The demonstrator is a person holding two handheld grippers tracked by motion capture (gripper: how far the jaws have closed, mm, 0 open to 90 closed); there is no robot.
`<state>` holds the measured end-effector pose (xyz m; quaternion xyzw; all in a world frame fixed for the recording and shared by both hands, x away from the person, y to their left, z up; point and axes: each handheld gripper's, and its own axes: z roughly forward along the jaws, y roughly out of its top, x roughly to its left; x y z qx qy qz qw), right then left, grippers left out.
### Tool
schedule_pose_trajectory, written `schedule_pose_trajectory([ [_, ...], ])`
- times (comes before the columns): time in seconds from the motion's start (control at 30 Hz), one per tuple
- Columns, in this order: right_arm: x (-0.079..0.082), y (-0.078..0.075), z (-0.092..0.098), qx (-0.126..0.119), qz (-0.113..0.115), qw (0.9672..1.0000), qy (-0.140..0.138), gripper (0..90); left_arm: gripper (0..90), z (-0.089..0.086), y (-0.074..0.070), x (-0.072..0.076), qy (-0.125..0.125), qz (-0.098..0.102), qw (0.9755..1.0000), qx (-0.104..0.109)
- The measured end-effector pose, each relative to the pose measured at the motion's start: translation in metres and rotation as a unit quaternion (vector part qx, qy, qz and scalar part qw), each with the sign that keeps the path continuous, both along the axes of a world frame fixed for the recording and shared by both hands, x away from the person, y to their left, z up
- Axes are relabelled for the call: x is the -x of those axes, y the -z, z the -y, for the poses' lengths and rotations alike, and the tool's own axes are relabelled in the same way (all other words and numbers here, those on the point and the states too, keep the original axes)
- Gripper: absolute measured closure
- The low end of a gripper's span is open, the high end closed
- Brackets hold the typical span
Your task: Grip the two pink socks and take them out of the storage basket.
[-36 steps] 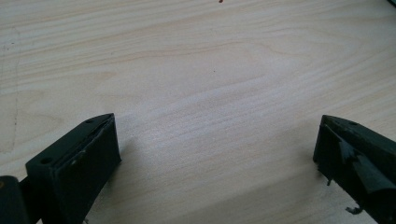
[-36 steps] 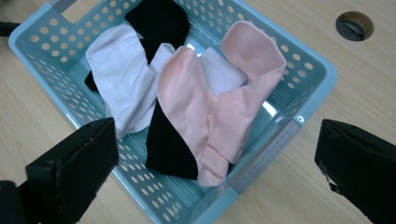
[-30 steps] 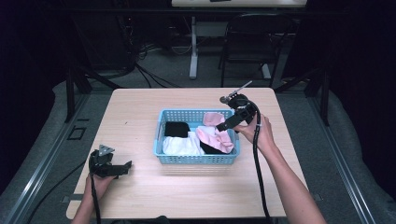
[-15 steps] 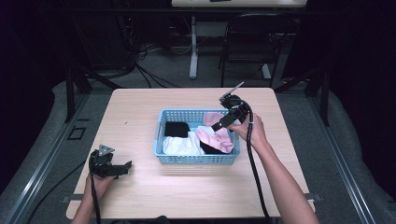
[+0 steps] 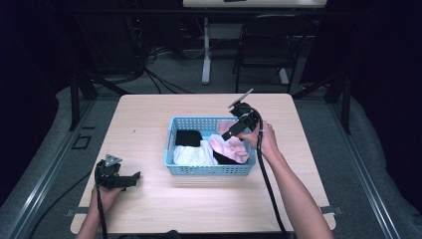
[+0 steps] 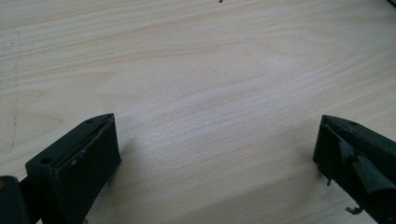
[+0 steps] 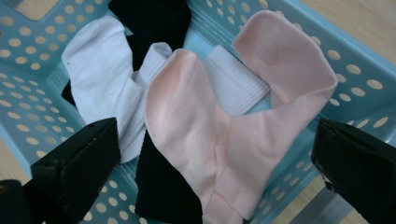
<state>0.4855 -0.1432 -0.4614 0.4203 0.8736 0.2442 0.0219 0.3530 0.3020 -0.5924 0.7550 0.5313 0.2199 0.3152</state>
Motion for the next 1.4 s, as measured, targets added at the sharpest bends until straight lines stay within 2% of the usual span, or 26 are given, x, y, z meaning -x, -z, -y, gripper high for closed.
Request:
schedule_pose_trajectory([
  [0.03, -0.001, 0.0, 0.0, 0.007, -0.003, 1.0, -0.006, 1.4, 0.4, 0.0, 0.0, 0.0, 0.0, 0.0, 1.0, 0.0],
  [0.07, -0.003, 0.003, -0.002, 0.016, -0.002, 0.9999, -0.003, 5.8, 0.4, 0.0, 0.0, 0.0, 0.0, 0.0, 1.0, 0.0],
  [0.13, -0.004, 0.003, -0.002, 0.018, -0.003, 0.9998, -0.003, 8.8, 0.4, 0.0, 0.0, 0.0, 0.0, 0.0, 1.0, 0.0],
  [0.23, -0.009, 0.007, -0.004, 0.041, -0.003, 0.9992, 0.004, 14.0, 0.4, 0.0, 0.0, 0.0, 0.0, 0.0, 1.0, 0.0],
  [0.33, -0.01, 0.01, -0.005, 0.038, -0.001, 0.9992, 0.014, 15.0, 0.4, 0.0, 0.0, 0.0, 0.0, 0.0, 1.0, 0.0],
  [0.37, -0.012, 0.012, -0.006, 0.054, -0.003, 0.9984, 0.018, 17.2, 0.4, 0.0, 0.0, 0.0, 0.0, 0.0, 1.0, 0.0],
  [0.43, -0.012, 0.013, -0.007, 0.053, -0.001, 0.9983, 0.024, 18.7, 0.4, 0.0, 0.0, 0.0, 0.0, 0.0, 1.0, 0.0],
  [0.53, -0.015, 0.015, -0.008, 0.068, 0.0, 0.9973, 0.028, 24.0, 0.4, 0.0, 0.0, 0.0, 0.0, 0.0, 1.0, 0.0],
  [0.57, -0.014, 0.017, -0.009, 0.062, 0.002, 0.9974, 0.036, 25.7, 0.4, 0.0, 0.0, 0.0, 0.0, 0.0, 1.0, 0.0],
  [0.6, -0.016, 0.017, -0.009, 0.073, -0.001, 0.9968, 0.032, 27.0, 0.4, 0.0, 0.0, 0.0, 0.0, 0.0, 1.0, 0.0],
  [0.67, -0.018, 0.02, -0.011, 0.09, 0.003, 0.9947, 0.05, 33.9, 0.4, 0.0, 0.0, 0.0, 0.0, 0.0, 1.0, 0.0],
  [0.73, -0.019, 0.022, -0.011, 0.093, 0.004, 0.9941, 0.056, 35.0, 0.4, 0.0, 0.0, 0.0, 0.0, 0.0, 1.0, 0.0],
  [0.77, -0.021, 0.023, -0.011, 0.102, 0.001, 0.993, 0.06, 39.4, 0.4, 0.0, 0.0, 0.0, 0.0, 0.0, 1.0, 0.0],
  [0.8, -0.022, 0.024, -0.011, 0.107, 0.002, 0.9923, 0.063, 39.9, 0.4, 0.0, 0.0, 0.0, 0.0, 0.0, 1.0, 0.0],
  [0.9, -0.023, 0.027, -0.012, 0.105, 0.004, 0.9916, 0.075, 43.2, 0.4, 0.0, 0.0, 0.0, 0.0, 0.0, 1.0, 0.0],
  [0.93, -0.025, 0.027, -0.013, 0.119, 0.003, 0.99, 0.076, 46.8, 0.4, 0.0, 0.0, 0.0, 0.0, 0.001, 1.0, 0.0],
  [1.03, -0.025, 0.03, -0.014, 0.116, 0.006, 0.9895, 0.085, 50.9, 0.4, 0.0, 0.0, 0.0, 0.0, 0.0, 1.0, 0.0],
  [1.07, -0.027, 0.03, -0.014, 0.13, 0.002, 0.9881, 0.083, 55.7, 0.4, 0.0, 0.0, 0.0, 0.0, 0.0, 1.0, 0.0],
  [1.13, -0.027, 0.03, -0.014, 0.131, 0.004, 0.9877, 0.086, 57.5, 0.4, 0.0, 0.0, 0.0, 0.001, 0.0, 1.0, 0.0],
  [1.17, -0.028, 0.032, -0.015, 0.126, 0.01, 0.9872, 0.096, 62.9, 0.4, 0.0, 0.0, 0.0, 0.0, 0.0, 1.0, 0.0],
  [1.23, -0.029, 0.032, -0.015, 0.139, 0.006, 0.9855, 0.097, 67.8, 0.4, 0.0, 0.0, 0.0, 0.0, 0.0, 1.0, 0.0],
  [1.3, -0.03, 0.032, -0.015, 0.14, 0.005, 0.9854, 0.096, 69.6, 0.4, 0.0, 0.0, 0.0, 0.0, 0.0, 1.0, 0.0],
  [1.33, -0.03, 0.034, -0.015, 0.137, 0.012, 0.9849, 0.105, 71.6, 0.4, 0.0, 0.0, 0.0, 0.0, 0.0, 1.0, 0.0],
  [1.37, -0.031, 0.034, -0.015, 0.145, 0.01, 0.984, 0.102, 78.1, 0.4, 0.0, 0.0, 0.0, 0.0, 0.0, 1.0, 0.0],
  [1.4, -0.031, 0.034, -0.015, 0.146, 0.01, 0.9838, 0.103, 80.1, 0.4, 0.0, 0.0, 0.0, 0.0, 0.0, 1.0, 0.0],
])
